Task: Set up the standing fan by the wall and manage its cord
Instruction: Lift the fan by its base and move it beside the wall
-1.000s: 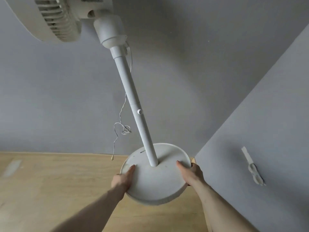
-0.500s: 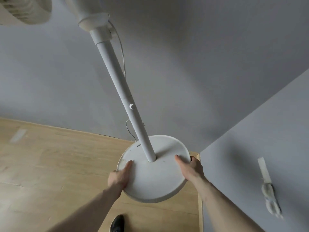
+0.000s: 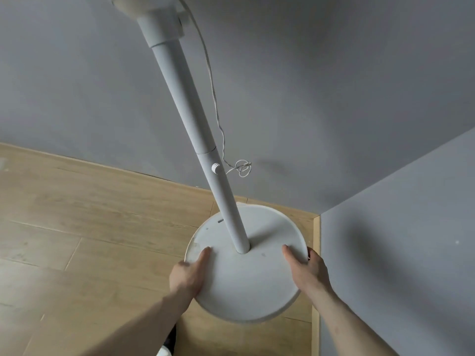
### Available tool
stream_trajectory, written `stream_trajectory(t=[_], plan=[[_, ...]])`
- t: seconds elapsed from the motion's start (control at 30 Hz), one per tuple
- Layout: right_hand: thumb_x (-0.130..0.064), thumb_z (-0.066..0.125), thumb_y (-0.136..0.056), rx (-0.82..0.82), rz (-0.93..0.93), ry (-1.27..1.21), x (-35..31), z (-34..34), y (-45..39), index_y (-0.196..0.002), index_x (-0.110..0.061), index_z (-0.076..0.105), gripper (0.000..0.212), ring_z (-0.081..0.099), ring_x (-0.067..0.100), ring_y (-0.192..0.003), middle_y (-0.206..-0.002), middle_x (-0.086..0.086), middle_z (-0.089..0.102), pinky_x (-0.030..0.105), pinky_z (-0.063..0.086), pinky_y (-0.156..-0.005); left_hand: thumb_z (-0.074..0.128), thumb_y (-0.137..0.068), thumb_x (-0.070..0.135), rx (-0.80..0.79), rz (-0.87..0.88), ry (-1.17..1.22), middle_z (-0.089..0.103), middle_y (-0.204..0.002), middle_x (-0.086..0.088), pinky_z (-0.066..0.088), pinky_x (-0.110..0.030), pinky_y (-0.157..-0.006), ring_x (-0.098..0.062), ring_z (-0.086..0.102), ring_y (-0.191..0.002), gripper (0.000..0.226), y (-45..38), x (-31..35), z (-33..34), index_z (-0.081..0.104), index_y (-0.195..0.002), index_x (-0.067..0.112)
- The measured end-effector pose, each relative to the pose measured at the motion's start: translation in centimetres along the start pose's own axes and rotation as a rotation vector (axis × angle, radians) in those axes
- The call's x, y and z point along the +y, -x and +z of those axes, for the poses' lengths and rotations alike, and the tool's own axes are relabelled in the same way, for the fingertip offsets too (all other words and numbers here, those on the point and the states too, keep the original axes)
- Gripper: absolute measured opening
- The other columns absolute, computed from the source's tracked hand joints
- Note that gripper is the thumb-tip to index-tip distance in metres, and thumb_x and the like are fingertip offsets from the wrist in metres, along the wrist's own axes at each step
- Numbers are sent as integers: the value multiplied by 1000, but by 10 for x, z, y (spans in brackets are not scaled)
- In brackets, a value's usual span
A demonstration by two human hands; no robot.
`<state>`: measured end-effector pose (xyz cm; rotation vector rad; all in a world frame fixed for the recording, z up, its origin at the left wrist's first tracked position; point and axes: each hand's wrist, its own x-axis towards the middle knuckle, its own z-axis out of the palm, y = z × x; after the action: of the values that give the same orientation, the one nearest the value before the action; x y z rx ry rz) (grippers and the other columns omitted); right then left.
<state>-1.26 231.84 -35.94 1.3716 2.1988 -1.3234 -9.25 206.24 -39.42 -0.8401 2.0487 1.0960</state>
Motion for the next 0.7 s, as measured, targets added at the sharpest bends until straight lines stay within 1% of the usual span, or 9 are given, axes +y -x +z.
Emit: stream_trajectory(t=[0.1,0.23,0.37,0.43,0.47,0.53,0.57,0.63,0.7], plan=[[-60,67,-84,-14,13,-13,41,25,-35,-113,-24,63,46,69,15,-82,-96,-5,71,27,55,-58,64,-77,73,15,-14,-15,68,-88,-2,49,-33,-77,-28,65,-89,67,-41,-28,34,69,-99,10],[-56,69,-85,-32,29,-28,106,66,-96,-111,-24,64,41,69,16,-81,-94,-5,71,27,54,-59,64,-77,73,8,-15,-33,68,-89,-1,49,-34,-78,-27,65,-89,64,-108,-71,89,69,-99,13],[-55,69,-86,-14,28,-45,156,94,-144,-110,-25,64,39,69,15,-79,-94,-5,71,24,51,-54,64,-78,73,12,6,-27,69,-91,-2,51,-35,-81,-30,65,-92,64,-161,-102,132,69,-99,13],[-57,70,-84,-36,37,-60,180,110,-171,-106,-26,64,38,71,17,-78,-92,-4,72,25,53,-54,65,-76,74,16,9,-26,70,-94,-4,52,-36,-84,-31,65,-94,65,-191,-115,156,68,-101,13],[-60,72,-80,-29,44,-67,197,120,-186,-103,-26,65,42,72,18,-77,-91,-4,73,28,57,-57,65,-76,74,15,6,-30,70,-97,-6,52,-37,-86,-32,65,-96,66,-206,-124,170,67,-101,13],[-71,76,-66,9,61,-120,224,136,-212,-99,-26,66,57,74,21,-76,-88,-4,75,38,62,-64,67,-76,72,16,-1,-25,68,-98,-8,52,-37,-89,-32,64,-96,63,-227,-139,192,64,-99,13],[-71,77,-65,20,68,-131,235,143,-222,-101,-25,66,60,74,20,-76,-88,-3,75,37,61,-63,67,-78,70,23,-2,-14,67,-96,-8,51,-37,-89,-32,63,-96,60,-237,-147,202,62,-97,13],[-58,75,-79,-5,73,-104,250,154,-237,-107,-21,65,48,72,18,-76,-90,-2,74,26,53,-55,67,-79,69,29,-3,-16,65,-95,-9,50,-37,-90,-33,62,-97,59,-260,-160,222,60,-96,13],[-54,72,-85,2,68,-91,267,159,-253,-109,-17,65,44,71,16,-76,-91,-2,73,22,48,-52,67,-78,70,22,2,-24,64,-96,-10,49,-37,-90,-34,63,-101,60,-279,-171,240,60,-97,14]])
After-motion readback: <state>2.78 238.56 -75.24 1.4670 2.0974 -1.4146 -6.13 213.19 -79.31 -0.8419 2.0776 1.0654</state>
